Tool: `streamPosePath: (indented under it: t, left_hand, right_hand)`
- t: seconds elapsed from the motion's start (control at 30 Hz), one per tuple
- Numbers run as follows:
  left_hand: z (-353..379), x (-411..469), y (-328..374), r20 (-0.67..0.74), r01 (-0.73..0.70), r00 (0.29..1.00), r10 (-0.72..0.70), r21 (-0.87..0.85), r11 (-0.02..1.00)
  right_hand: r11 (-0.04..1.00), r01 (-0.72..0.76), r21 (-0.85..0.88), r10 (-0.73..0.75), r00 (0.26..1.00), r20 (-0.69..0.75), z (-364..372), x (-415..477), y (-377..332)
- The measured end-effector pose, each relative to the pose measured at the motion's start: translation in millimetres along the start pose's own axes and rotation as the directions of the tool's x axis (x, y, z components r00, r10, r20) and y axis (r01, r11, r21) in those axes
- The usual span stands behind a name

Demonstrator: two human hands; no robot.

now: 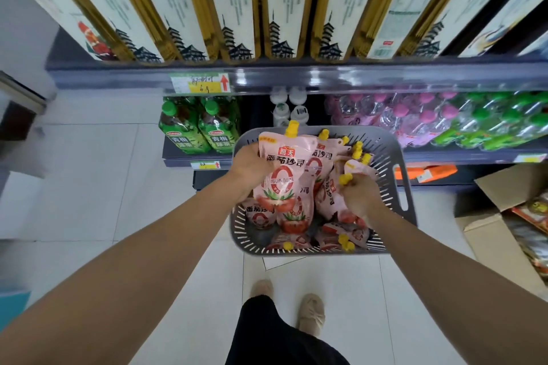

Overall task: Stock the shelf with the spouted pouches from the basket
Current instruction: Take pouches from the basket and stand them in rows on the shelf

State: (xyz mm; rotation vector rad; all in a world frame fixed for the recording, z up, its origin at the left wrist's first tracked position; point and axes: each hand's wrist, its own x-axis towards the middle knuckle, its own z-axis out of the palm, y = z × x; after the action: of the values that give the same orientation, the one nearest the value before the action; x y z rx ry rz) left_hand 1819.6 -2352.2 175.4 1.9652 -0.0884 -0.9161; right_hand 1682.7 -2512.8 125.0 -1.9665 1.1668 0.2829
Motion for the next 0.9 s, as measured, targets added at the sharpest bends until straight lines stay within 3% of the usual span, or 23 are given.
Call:
streamPosePath:
  t: [0.2, 0.53, 0.77, 0.9]
  left_hand:
    - [-20.2, -42.4, 54.5, -0.012, -0.092, 0.996, 0.092, -0.020, 0.996]
    - [-76.1, -140.1, 176.2, -0.142, -0.305, 0.945, 0.293, -0.069, 0.950]
    - [-112.0, -210.0, 231.4, -0.279, -0.464, 0.856, 0.435, -0.042, 0.885]
    - [-130.7, -244.1, 249.0, -0.333, -0.534, 0.815, 0.474, -0.114, 0.838]
  right_hand:
    - [0.950, 0.107, 0.293, -0.102, 0.994, -0.029, -64.0, -54.2, -49.1]
    - [0.786, 0.435, 0.440, -0.370, 0.900, -0.229, -185.8, -152.9, -145.9]
    - [0.639, 0.643, 0.424, -0.559, 0.766, -0.318, -243.0, -216.9, -209.1]
    - [0.543, 0.717, 0.437, -0.602, 0.695, -0.393, -263.5, -243.3, -247.4]
